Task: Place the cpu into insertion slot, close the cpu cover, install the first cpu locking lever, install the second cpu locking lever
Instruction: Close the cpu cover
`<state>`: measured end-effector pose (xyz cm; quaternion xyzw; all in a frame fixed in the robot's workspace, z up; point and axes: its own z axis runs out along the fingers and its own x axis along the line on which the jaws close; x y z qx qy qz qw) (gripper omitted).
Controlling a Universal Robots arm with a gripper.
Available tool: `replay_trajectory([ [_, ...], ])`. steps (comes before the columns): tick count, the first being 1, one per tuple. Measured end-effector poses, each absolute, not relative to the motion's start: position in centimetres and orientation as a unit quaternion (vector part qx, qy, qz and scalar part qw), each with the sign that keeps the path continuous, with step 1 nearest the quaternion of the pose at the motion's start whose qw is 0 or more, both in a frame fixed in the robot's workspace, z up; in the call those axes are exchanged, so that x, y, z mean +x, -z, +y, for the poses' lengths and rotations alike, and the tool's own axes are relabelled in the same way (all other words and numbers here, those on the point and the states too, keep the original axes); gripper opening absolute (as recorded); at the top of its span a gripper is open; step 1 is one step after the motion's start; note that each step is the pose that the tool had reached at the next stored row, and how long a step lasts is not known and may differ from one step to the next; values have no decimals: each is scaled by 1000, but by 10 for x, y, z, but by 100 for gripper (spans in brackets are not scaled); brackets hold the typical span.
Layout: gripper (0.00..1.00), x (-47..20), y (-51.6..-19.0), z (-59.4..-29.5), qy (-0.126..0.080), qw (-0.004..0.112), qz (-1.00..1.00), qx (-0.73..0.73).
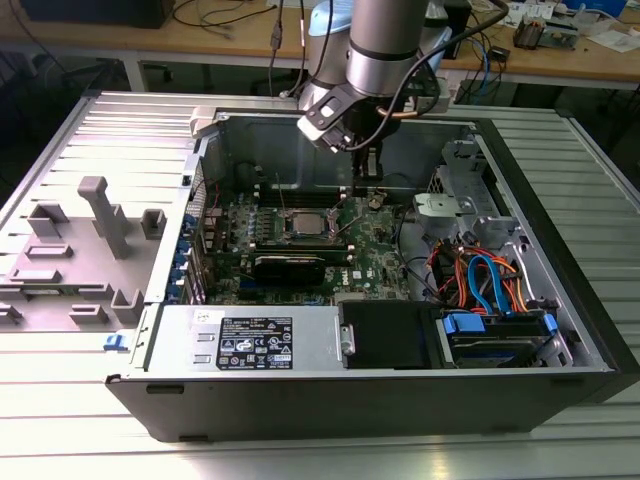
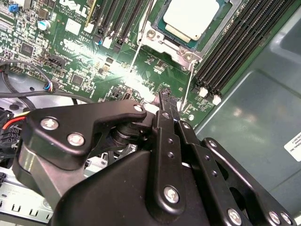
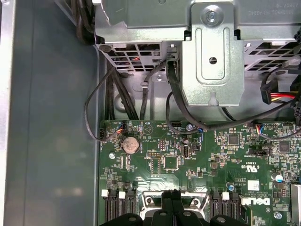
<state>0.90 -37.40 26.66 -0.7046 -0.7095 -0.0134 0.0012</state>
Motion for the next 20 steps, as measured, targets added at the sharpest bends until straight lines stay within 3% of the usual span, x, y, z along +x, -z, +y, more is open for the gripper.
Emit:
replay_trajectory([
  [20,11,22,-267,-373,13,1,-710,-705],
])
